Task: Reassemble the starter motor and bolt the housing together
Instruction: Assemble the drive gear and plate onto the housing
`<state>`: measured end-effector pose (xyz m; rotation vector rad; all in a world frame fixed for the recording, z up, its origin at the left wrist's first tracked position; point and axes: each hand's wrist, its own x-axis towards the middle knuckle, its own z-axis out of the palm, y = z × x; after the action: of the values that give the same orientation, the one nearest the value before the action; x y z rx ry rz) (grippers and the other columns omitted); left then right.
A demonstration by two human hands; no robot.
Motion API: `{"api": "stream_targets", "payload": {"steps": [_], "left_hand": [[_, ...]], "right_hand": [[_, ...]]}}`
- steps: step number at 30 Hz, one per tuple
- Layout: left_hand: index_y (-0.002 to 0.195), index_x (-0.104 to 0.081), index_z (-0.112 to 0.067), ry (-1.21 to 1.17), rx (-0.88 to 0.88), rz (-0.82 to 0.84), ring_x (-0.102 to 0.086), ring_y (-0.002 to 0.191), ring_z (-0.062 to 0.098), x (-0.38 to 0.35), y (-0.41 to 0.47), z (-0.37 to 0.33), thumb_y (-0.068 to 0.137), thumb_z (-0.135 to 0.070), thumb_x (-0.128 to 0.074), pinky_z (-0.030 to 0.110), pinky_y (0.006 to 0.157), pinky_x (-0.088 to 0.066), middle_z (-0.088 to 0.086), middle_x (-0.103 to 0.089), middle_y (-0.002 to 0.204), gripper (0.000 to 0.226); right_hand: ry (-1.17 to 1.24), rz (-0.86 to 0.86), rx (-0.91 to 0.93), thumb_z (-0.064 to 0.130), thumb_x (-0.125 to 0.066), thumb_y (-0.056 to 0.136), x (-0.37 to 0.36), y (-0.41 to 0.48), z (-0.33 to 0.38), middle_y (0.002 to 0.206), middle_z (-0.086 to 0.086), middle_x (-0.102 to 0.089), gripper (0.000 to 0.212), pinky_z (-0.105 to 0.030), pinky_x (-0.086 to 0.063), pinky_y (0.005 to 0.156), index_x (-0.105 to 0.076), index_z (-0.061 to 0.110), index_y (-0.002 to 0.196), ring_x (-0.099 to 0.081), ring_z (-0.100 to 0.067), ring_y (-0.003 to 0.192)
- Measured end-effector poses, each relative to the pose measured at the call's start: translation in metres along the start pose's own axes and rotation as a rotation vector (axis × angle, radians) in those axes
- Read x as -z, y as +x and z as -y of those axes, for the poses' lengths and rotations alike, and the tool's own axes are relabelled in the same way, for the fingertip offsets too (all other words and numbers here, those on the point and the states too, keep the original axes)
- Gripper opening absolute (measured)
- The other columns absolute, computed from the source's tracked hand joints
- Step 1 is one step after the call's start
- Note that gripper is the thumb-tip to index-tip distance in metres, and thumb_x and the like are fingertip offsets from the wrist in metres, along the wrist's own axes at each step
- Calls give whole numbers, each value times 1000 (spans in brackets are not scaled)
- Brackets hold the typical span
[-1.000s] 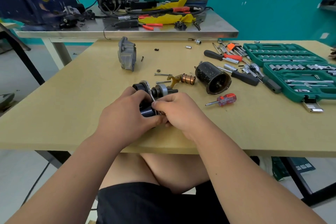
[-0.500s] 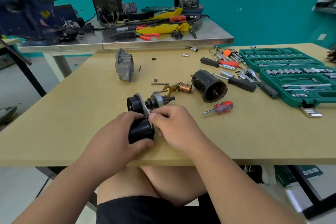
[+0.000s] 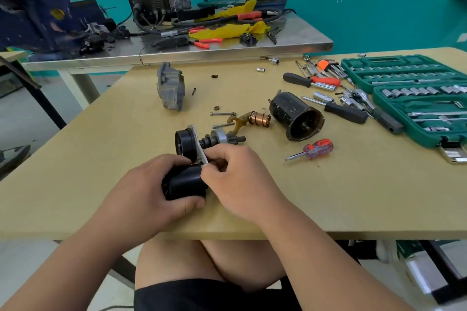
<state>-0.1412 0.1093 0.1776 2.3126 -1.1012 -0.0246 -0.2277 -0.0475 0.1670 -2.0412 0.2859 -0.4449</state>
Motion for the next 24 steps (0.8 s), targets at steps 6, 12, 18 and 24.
{"api": "stream_targets", "payload": {"steps": [6,12,18,24], "left_hand": [[96,-58,-47,-1,4,129,-58,83,-9,14,15,4,55,-75,-58,16,64,-41,-35,-61,93,49],[95,-62,-43,-71,9,98,-60,79,-3,17,15,5,60,-70,-60,23,64,-41,-27,-66,89,44],[89,-59,-45,26,10,89,-59,72,0,18,17,-1,58,-78,-53,22,60,-46,-23,-65,79,46],[100,-46,-54,42,-29,72,-54,86,-14,10,10,-1,67,-56,-72,9,60,-41,-47,-49,99,41]], "right_hand": [[8,18,15,23,-53,83,-5,-2,-4,77,5,-64,22,-30,-49,59,-67,22,99,-58,-10,68],[101,-19,-10,22,-55,85,-10,-1,0,90,10,-68,27,-16,-44,57,-68,23,109,-59,-3,78],[205,76,-96,23,-55,81,-2,11,-2,98,8,-71,33,-22,-50,74,-70,25,110,-63,-6,89],[399,104,-279,22,-53,80,-1,17,-8,85,-1,-75,26,-49,-55,85,-76,23,91,-70,-23,87]]}}
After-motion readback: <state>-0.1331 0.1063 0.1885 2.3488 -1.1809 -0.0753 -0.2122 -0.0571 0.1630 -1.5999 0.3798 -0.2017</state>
